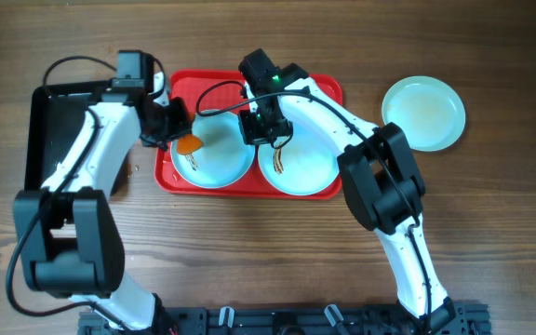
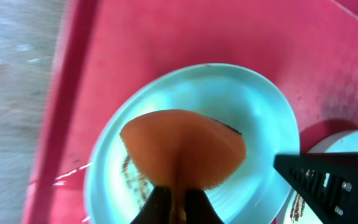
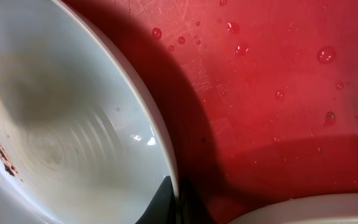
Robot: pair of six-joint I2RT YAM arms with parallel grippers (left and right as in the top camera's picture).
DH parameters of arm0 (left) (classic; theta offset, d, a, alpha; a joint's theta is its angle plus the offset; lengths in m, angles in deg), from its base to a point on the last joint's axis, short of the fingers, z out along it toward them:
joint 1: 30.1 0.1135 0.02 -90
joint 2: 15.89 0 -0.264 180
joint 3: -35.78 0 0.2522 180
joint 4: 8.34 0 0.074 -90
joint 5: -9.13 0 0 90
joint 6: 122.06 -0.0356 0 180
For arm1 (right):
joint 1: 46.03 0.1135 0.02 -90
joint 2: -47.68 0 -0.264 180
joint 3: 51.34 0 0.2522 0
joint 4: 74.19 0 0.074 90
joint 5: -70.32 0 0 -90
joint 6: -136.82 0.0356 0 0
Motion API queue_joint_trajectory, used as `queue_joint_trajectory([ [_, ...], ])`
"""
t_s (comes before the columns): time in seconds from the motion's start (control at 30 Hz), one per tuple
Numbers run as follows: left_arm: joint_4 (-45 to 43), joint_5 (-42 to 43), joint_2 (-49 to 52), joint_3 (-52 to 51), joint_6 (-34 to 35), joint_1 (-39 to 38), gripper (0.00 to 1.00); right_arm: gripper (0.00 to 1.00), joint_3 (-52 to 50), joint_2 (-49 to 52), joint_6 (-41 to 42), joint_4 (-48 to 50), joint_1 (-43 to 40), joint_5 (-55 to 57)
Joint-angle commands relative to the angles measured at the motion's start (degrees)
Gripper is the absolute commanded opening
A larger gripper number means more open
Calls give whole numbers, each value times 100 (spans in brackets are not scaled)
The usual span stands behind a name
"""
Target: Clean dirty plates on tray and stack at the side
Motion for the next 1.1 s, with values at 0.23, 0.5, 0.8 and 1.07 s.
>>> queue_joint_trajectory([
  [0.23,-92,374,466,35,-221,-398,4,4,26,72,-33,7,-9,-133],
  [0.5,-297,304,785,35,-216,-562,4,4,26,72,13,31,-9,-129],
  [0.8,-98,-890,1364,35,-190,-560,4,4,26,72,44,39,-9,-109],
  [1.07,374,-4037,1384,37,756,-560,4,4,26,72,44,42,-9,-107],
])
